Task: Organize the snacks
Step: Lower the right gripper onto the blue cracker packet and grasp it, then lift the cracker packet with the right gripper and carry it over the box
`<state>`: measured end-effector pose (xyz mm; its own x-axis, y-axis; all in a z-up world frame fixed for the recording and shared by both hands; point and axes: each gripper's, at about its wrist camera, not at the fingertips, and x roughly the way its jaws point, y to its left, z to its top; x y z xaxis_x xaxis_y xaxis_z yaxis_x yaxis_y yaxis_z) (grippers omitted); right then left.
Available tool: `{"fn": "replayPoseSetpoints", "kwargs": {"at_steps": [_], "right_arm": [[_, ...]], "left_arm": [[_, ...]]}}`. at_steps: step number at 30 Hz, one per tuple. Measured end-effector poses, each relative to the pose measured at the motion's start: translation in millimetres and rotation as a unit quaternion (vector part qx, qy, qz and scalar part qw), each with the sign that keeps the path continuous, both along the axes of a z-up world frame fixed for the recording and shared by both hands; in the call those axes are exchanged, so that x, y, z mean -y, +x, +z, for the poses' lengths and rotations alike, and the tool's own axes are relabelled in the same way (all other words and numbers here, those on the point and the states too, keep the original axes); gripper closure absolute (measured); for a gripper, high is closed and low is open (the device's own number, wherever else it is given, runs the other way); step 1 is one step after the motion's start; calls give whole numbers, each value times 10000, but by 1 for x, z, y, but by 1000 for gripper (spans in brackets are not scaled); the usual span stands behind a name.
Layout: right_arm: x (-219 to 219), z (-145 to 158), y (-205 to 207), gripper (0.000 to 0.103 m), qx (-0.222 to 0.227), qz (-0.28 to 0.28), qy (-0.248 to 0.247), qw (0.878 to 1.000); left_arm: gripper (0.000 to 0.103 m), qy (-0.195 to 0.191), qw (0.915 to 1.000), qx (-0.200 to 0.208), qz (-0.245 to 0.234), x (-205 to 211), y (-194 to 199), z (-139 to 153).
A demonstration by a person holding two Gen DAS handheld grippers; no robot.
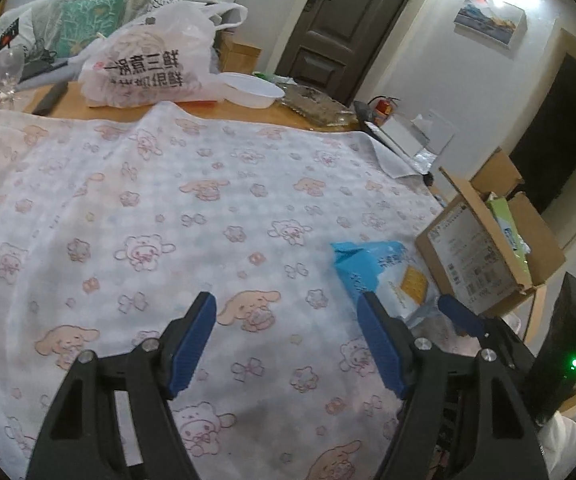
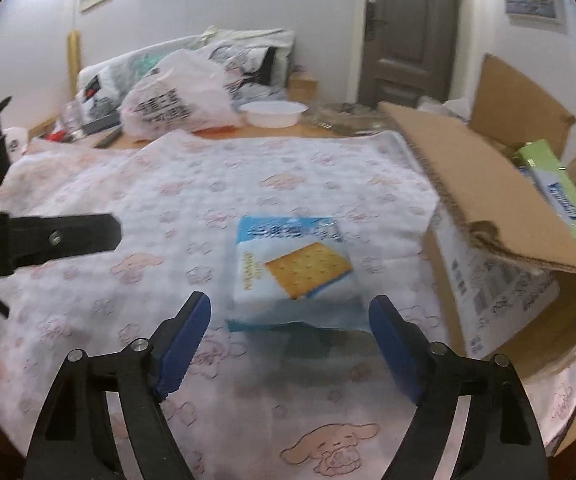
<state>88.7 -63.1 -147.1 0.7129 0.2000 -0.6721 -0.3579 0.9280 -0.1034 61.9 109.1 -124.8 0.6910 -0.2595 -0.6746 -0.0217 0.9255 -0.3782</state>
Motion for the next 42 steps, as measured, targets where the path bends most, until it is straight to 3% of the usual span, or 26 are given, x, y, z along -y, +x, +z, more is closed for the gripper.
{"fn": "replayPoseSetpoints", "kwargs": {"at_steps": [3, 5, 8, 11, 12, 13, 15, 21, 27, 34, 38, 42], "right_arm": [[1, -2, 2, 16, -13, -22, 86, 10000], [-2, -5, 5, 16, -10, -118, -80, 9999], [-2, -6, 14, 16, -309, -92, 15, 9995], [-2, -4, 22, 17, -293, -181, 48, 9994], [-2, -3, 25, 24, -268, -202, 64, 9994], [-3, -1, 26, 38, -282, -178, 88, 9994], [-7, -2, 27, 40, -311, -86, 9, 9995], [-14, 2, 12, 41, -598, 619, 154, 9962], [-29, 6, -9, 39, -1147, 1505, 168, 9818], [-45, 6, 10, 36, -1779, 1599, 58, 9710], [-60, -2, 16, 40, -1790, 1892, -414, 9646], [-59, 1, 7, 41, -1650, 2031, -445, 9641]], "left_arm": [[33, -76, 9999, -3, -79, 2, -1, -1], [33, -78, 9999, 8, -92, 3, -2, 0], [33, -131, 9999, 21, -101, 3, -3, 1], [33, -117, 9999, 12, -74, 3, -3, 0], [33, -113, 9999, 5, -70, 3, -3, 0], [33, -114, 9999, 1, -74, 3, -3, 0], [33, -126, 9999, -3, -75, 3, -3, 0], [33, -218, 9997, -38, -87, 1, -3, -2], [33, -262, 9993, -158, -193, 5, -1, -6], [33, -199, 9993, -300, -100, 2, 1, -9], [33, -225, 9992, -309, -100, 1, 0, -11], [33, -373, 9985, -350, -209, 3, -1, -12]]}}
